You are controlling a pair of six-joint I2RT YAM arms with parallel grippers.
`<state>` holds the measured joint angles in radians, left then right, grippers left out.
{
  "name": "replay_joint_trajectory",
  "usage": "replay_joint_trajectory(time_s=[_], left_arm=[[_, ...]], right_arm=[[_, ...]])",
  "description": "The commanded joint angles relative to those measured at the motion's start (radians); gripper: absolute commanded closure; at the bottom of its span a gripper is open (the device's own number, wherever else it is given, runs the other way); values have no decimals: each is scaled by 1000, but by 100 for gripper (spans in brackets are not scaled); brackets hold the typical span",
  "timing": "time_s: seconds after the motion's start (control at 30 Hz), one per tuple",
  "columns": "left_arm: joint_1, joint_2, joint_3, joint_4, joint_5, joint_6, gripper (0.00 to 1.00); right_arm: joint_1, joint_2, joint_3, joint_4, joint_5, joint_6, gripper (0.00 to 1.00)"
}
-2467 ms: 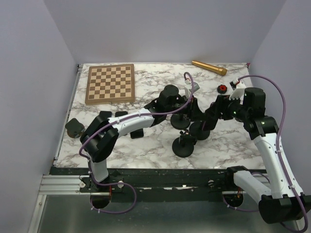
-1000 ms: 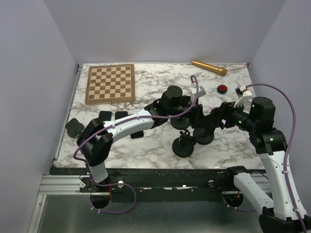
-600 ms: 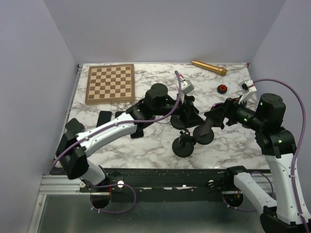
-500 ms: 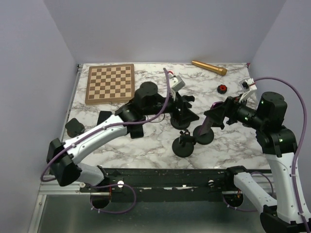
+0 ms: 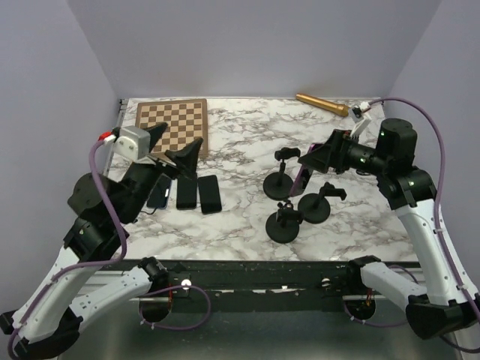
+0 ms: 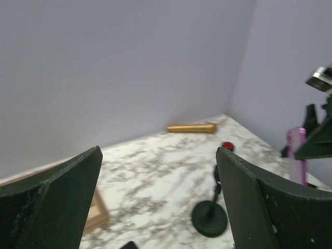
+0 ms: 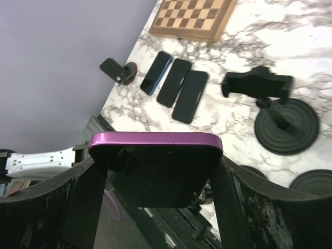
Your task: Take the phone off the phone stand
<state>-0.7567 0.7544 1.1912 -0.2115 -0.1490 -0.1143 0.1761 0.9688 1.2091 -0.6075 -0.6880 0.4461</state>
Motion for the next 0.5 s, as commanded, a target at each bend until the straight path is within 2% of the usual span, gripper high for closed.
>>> replay_joint_trajectory(time_s=[0.0, 0.13, 0.27, 0.33, 0.47], left_arm=[[8, -89, -90, 61, -338, 299, 2], [9, -160, -245, 229, -458, 397, 1], [24, -219, -398, 326, -474, 408, 1], [25, -235, -425, 352, -485, 422, 1], [25, -288, -441, 372, -501, 418, 1]], right_arm=[[151, 62, 47, 124, 73, 78, 99], [400, 182, 81, 166, 283, 111, 99], [647, 364, 177, 172, 489, 110, 99], [711, 466, 230, 170, 561, 112, 99], [737, 623, 315, 148, 639, 136, 99]])
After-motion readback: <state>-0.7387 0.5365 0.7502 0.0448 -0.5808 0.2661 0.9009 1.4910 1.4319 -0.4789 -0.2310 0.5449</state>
